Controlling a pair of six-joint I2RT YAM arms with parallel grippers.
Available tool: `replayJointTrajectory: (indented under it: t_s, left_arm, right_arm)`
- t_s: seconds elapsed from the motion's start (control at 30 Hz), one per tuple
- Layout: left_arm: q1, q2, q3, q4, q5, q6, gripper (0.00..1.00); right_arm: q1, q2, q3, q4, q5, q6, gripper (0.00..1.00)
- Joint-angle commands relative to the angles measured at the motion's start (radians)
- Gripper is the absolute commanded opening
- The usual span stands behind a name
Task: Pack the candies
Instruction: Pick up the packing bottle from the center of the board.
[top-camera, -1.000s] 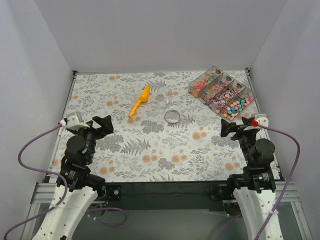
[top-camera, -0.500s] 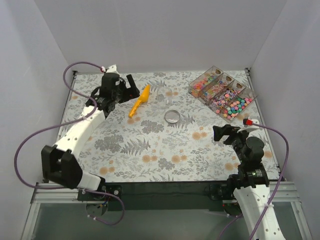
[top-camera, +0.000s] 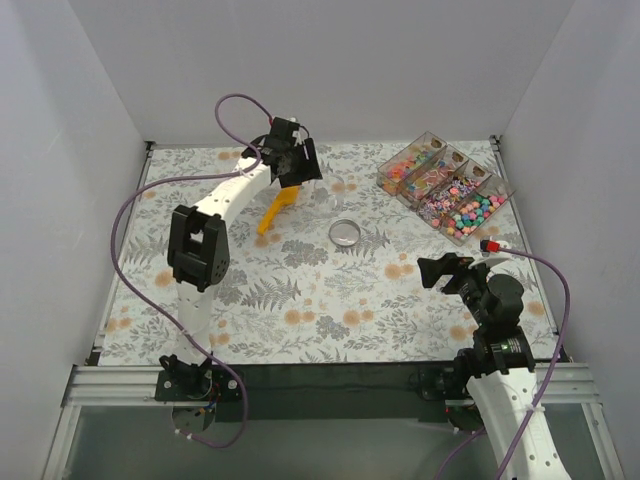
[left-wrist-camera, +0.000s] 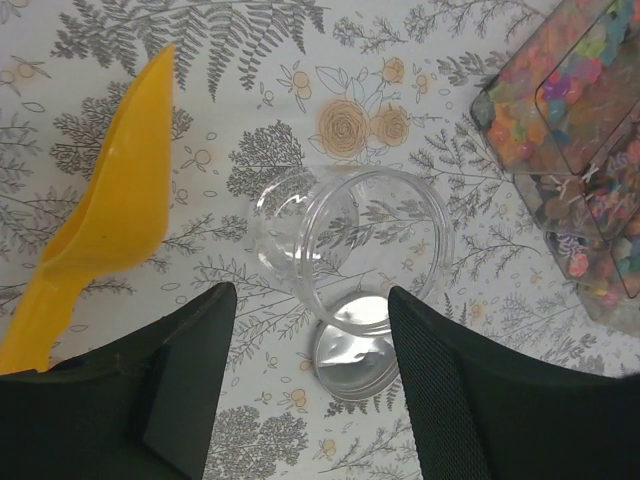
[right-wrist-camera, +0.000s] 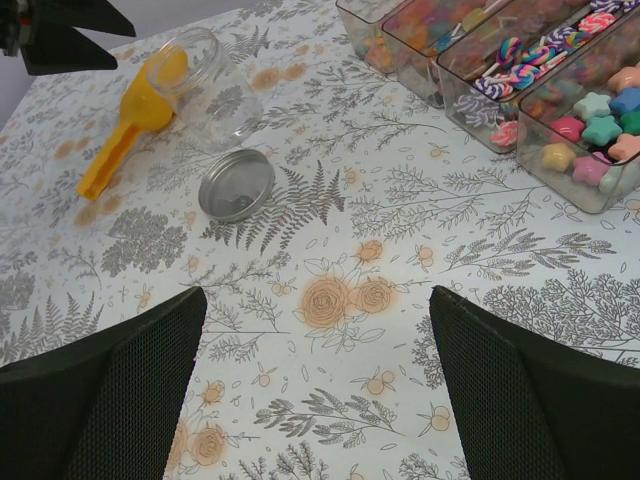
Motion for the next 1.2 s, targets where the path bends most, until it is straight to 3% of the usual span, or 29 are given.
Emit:
replayJointTrajectory:
  t_s: [0.0, 0.27, 0.5, 0.6, 0.63, 0.77, 1.0, 1.17]
  left_arm:
    - [-0.048, 0.038, 0.132, -0.089, -0.024, 0.030, 0.60]
    - [-0.085, 0.176, 0.263, -0.197, -0.205, 0.066, 0.43]
    - [-0.089, 0.198, 0.280, -0.186, -0.215, 0.076, 0.35]
    - [-0.089, 0.201, 0.295, -0.192, -0.201, 0.081, 0.20]
    - [-0.089, 0.199, 0.299, -0.195, -0.201, 0.084, 0.11]
    - [-0.089, 0.140, 0.291, -0.224, -0.214, 0.096, 0.00]
    - [-0.096, -0.079, 0.141, -0.313, -0.256, 0.171, 0.00]
    - [-0.143, -0.293, -0.178, -0.352, -0.291, 0.188, 0.00]
  right_arm:
    - [0.006, -0.003, -0.005, 0.031, -0.024, 0.005, 0.98]
    - [0.006, 0.010, -0.004, 0.028, -0.037, 0.005, 0.98]
    - [0.005, 0.017, -0.001, 0.019, -0.049, 0.004, 0.98]
    - [0.006, 0.017, -0.001, 0.016, -0.049, 0.004, 0.98]
    - [0.005, 0.017, 0.001, 0.013, -0.047, 0.004, 0.98]
    - [0.006, 0.016, 0.007, 0.008, -0.049, -0.001, 0.98]
    - [0.006, 0.010, 0.015, 0.000, -0.050, -0.007, 0.98]
    - [0.006, -0.001, 0.004, 0.002, -0.056, -0.003, 0.98]
